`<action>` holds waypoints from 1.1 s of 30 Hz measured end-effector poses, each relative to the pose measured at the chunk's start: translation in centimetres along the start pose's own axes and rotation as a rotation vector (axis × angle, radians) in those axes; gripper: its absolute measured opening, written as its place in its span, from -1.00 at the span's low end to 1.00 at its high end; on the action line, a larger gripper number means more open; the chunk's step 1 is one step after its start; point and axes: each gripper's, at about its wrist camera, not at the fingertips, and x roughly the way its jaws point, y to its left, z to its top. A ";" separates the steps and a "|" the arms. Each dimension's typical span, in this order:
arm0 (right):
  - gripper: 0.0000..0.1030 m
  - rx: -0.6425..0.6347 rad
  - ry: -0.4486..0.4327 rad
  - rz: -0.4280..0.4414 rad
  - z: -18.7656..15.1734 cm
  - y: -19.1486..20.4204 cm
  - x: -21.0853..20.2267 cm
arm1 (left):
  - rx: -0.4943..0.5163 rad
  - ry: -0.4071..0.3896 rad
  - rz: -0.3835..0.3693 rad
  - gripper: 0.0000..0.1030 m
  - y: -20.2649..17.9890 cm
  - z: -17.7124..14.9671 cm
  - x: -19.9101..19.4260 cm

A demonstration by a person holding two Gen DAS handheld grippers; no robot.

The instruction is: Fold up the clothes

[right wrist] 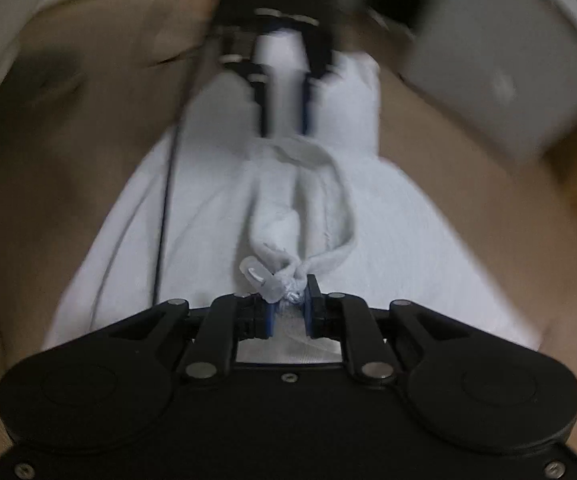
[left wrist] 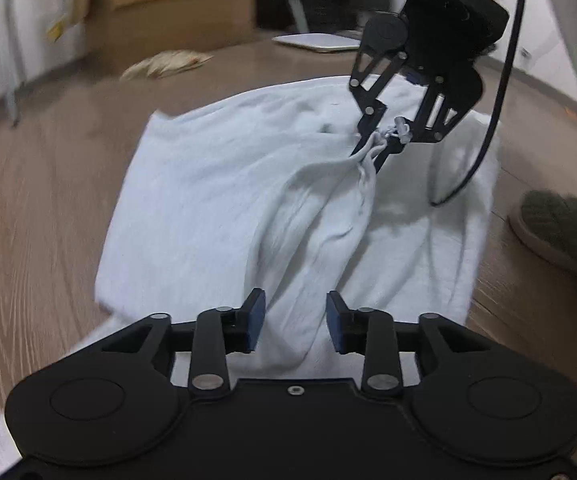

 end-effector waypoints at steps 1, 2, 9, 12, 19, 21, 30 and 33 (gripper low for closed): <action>-0.71 -0.037 -0.013 -0.039 -0.2 0.2 -0.5 | 0.036 0.000 0.002 0.04 -0.3 0.1 0.5; -0.71 -0.084 -0.029 -0.085 -0.3 0.1 -0.9 | 0.082 -0.001 0.017 0.05 -0.6 0.2 1.0; -0.71 -0.322 -0.072 -0.204 -1.5 0.8 -3.8 | 0.118 -0.045 0.149 0.20 0.3 0.0 2.3; -0.71 -0.357 -0.105 -0.249 -2.0 1.8 -5.0 | 0.132 -0.050 0.116 0.21 0.1 -0.3 2.1; -0.71 -0.283 -0.090 -0.199 -2.8 3.1 -5.9 | 0.173 -0.078 0.190 0.21 0.7 -0.6 0.9; -0.71 -0.279 -0.098 -0.221 -2.6 3.1 -5.7 | 0.247 -0.094 0.249 0.21 0.4 -0.9 0.4; -0.71 -0.245 -0.090 -0.194 -2.4 4.2 -4.9 | 0.367 -0.084 0.255 0.31 -1.0 -1.3 0.1; -0.71 -0.258 -0.100 -0.195 -2.0 4.1 -4.7 | 0.416 -0.048 0.190 0.31 -1.7 -1.7 1.3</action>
